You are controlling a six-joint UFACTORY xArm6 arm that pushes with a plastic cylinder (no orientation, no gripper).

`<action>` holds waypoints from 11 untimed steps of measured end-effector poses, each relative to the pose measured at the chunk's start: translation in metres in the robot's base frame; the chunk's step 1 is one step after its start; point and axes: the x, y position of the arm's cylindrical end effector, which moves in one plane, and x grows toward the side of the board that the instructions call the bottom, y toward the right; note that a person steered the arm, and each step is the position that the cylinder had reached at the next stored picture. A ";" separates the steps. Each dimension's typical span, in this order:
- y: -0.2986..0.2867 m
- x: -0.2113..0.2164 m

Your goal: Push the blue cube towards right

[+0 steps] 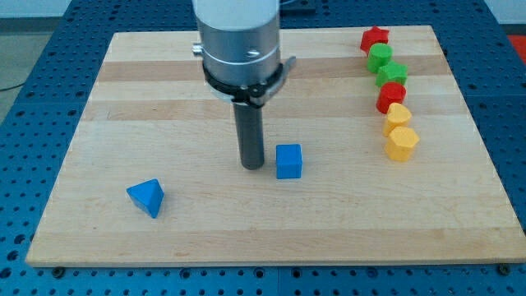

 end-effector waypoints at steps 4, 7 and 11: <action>0.026 0.000; 0.026 -0.005; 0.049 -0.016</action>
